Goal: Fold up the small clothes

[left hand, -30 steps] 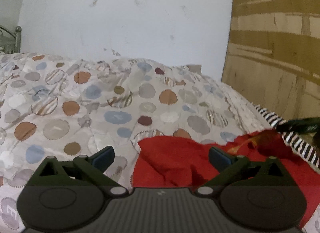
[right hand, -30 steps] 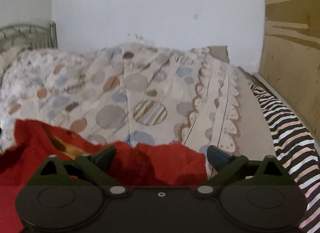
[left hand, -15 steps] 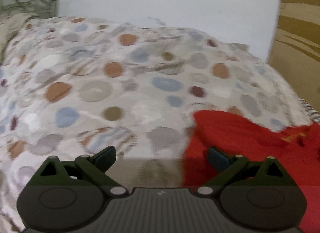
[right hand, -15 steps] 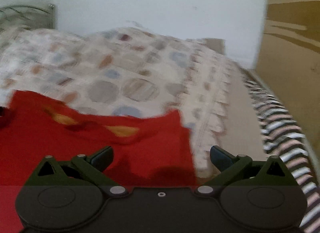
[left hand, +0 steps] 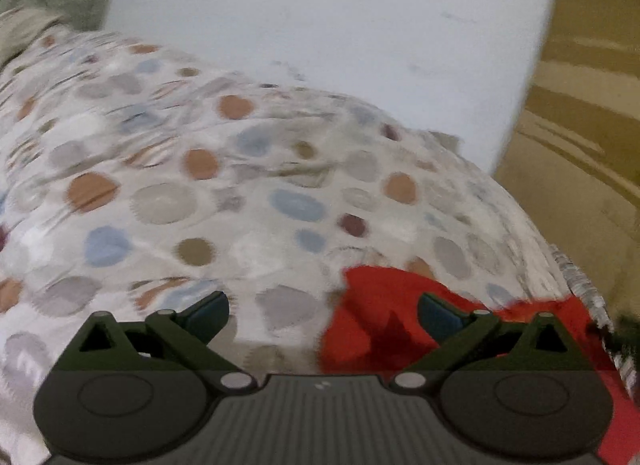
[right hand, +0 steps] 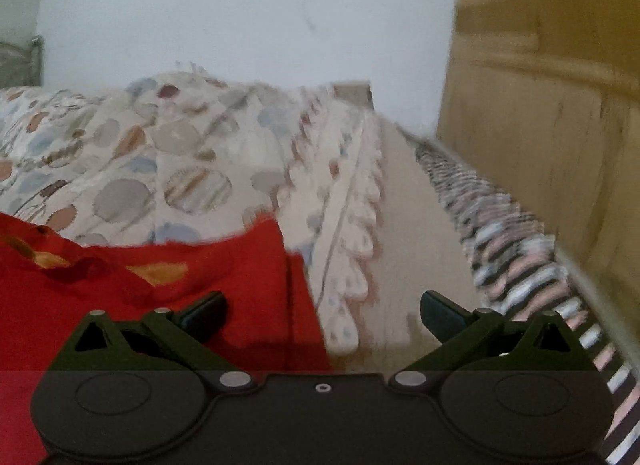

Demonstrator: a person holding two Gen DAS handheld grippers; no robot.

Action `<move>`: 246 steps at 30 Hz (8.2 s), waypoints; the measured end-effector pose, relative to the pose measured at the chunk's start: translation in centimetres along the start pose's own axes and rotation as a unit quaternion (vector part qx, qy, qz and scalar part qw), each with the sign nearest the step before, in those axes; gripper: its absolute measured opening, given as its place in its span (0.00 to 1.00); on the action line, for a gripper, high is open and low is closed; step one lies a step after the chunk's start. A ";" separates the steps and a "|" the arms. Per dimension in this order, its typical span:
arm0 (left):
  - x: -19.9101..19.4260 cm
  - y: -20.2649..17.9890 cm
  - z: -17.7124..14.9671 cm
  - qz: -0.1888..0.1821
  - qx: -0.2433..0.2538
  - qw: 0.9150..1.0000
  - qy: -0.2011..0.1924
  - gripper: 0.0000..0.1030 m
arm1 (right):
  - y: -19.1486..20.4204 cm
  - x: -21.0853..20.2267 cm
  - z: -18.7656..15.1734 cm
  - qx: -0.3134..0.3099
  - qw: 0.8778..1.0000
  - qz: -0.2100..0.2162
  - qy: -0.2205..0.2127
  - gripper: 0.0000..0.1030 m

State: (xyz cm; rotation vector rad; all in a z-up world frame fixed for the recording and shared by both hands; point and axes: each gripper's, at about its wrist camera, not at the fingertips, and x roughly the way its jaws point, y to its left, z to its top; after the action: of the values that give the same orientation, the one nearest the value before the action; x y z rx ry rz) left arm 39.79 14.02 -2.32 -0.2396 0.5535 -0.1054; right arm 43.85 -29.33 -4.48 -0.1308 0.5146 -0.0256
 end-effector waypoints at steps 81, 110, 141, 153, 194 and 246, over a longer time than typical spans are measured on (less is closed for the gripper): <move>-8.6 1.3 -7.6 0.005 -0.089 0.996 0.023 1.00 | 13.3 -12.4 -5.6 -0.085 0.993 0.058 -0.052 1.00; -5.6 0.3 -8.5 0.017 -0.068 0.994 0.084 1.00 | 13.0 -12.4 -9.2 -0.065 0.991 0.054 -0.099 1.00; -2.4 0.7 -8.1 -0.026 -0.095 0.988 0.115 0.92 | 12.8 -12.5 -9.2 -0.064 0.991 0.053 -0.105 1.00; -3.2 -0.3 -8.2 -0.068 -0.073 0.991 0.084 0.36 | 8.4 -13.2 -8.5 0.010 0.996 0.029 -0.080 1.00; -1.6 -26.2 -5.5 -0.154 0.233 0.958 0.067 0.32 | 2.5 -15.7 -15.2 0.115 0.985 -0.074 -0.106 1.00; -4.2 -12.4 -8.9 -0.206 0.159 0.964 -0.045 1.00 | -2.1 -5.4 -3.6 0.479 0.818 0.290 0.132 1.00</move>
State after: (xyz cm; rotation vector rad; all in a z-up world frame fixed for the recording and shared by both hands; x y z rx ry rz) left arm 31.07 1.01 -4.36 -0.0415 0.3817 -0.5814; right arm 37.45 -31.51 -4.68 1.0434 0.7498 0.3003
